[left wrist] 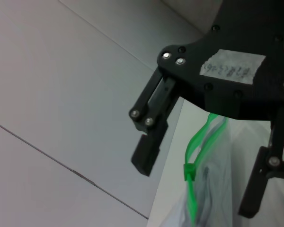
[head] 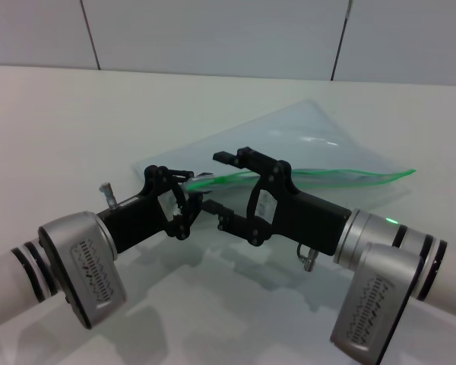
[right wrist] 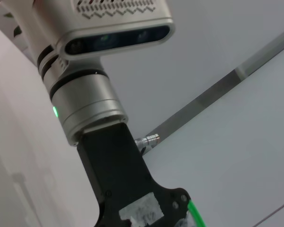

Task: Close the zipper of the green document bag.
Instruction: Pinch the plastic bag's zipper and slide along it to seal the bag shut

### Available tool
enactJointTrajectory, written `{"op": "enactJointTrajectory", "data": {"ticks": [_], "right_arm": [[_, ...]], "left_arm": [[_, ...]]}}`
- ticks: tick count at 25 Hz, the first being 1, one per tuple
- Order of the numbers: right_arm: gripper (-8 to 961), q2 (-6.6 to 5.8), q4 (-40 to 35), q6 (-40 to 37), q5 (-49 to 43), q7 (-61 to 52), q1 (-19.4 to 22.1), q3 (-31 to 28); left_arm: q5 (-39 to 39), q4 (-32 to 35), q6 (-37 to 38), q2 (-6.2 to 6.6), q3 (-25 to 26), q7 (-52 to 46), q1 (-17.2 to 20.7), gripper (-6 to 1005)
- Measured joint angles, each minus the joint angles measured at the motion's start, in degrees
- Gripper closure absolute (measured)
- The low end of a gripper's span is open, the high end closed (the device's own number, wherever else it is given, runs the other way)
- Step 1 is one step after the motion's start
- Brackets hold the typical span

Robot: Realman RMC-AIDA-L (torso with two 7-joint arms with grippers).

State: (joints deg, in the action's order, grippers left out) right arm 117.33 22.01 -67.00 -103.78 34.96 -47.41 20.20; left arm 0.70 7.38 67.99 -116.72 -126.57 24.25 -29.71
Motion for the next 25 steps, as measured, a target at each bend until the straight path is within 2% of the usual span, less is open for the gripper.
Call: {"op": "enactJointTrajectory", "data": {"ticks": [7,12,18,25], "right_arm": [[192,0.0,0.55,0.13,-0.02,2.38,0.33,-0.22],[398,0.0,0.57,0.18,-0.01,2.82,0.41,-0.25],[555,0.0,0.58,0.29,-0.01,2.85,0.42,-0.25],[608,0.0,0.6,0.83,-0.08,2.99,0.35,-0.23]], "left_arm": [[0.0,0.0,-0.13,0.0,0.0,0.23,0.14,939],[-0.14,-0.07,-0.37,0.0,0.0,0.41,0.17,940],[-0.26,-0.43,-0.73,0.0,-0.76,0.49,0.09,942],[-0.27,-0.44,-0.76,-0.05,-0.84,0.53,0.05,942]]}}
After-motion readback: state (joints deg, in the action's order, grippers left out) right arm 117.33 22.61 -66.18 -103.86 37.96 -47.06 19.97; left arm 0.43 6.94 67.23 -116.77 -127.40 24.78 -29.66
